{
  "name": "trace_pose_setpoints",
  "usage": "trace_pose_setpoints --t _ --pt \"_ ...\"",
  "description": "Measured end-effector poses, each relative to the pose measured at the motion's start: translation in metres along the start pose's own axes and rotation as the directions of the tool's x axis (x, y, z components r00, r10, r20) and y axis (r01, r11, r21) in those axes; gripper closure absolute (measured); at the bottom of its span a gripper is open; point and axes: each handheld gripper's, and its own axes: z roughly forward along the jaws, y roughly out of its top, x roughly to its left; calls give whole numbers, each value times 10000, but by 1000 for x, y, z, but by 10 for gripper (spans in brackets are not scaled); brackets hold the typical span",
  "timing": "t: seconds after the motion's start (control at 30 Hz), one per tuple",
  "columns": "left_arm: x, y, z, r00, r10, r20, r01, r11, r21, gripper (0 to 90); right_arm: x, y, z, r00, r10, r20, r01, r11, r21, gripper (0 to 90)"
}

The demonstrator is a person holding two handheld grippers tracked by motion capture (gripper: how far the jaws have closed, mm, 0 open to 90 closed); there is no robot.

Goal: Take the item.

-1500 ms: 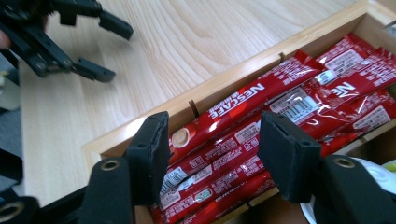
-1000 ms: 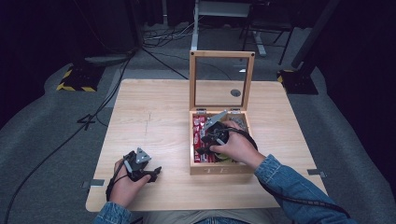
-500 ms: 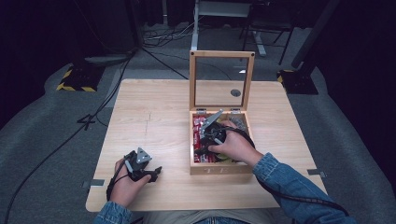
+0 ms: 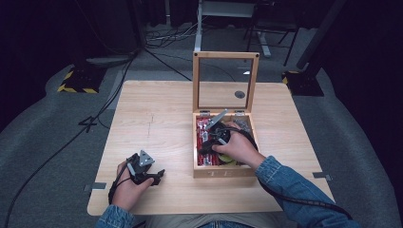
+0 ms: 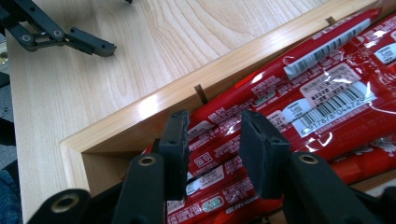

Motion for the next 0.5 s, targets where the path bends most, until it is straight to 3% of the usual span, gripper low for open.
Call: trace_pose_setpoints --t 0.07,0.13,0.33,0.37,0.5 --pt "0 0 0 10000 -19 25 19 10000 -6 284 0 1 0 9995 244 -195 -243 9997 35 567" --pt "0 0 0 10000 -32 25 32 10000 -17 283 -1 2 0 9994 262 -240 -260 9996 71 587" --pt "0 0 0 10000 52 -28 -52 10000 -17 282 -8 7 0 9945 1015 -261 -1011 9947 189 624" --pt "0 0 0 10000 43 -12 -43 10000 -32 281 -9 9 1 9913 1290 -255 -1283 9913 288 634" --pt "0 0 0 10000 82 -10 -82 10000 -20 280 -7 13 2 9859 1673 28 -1671 9842 589 648"
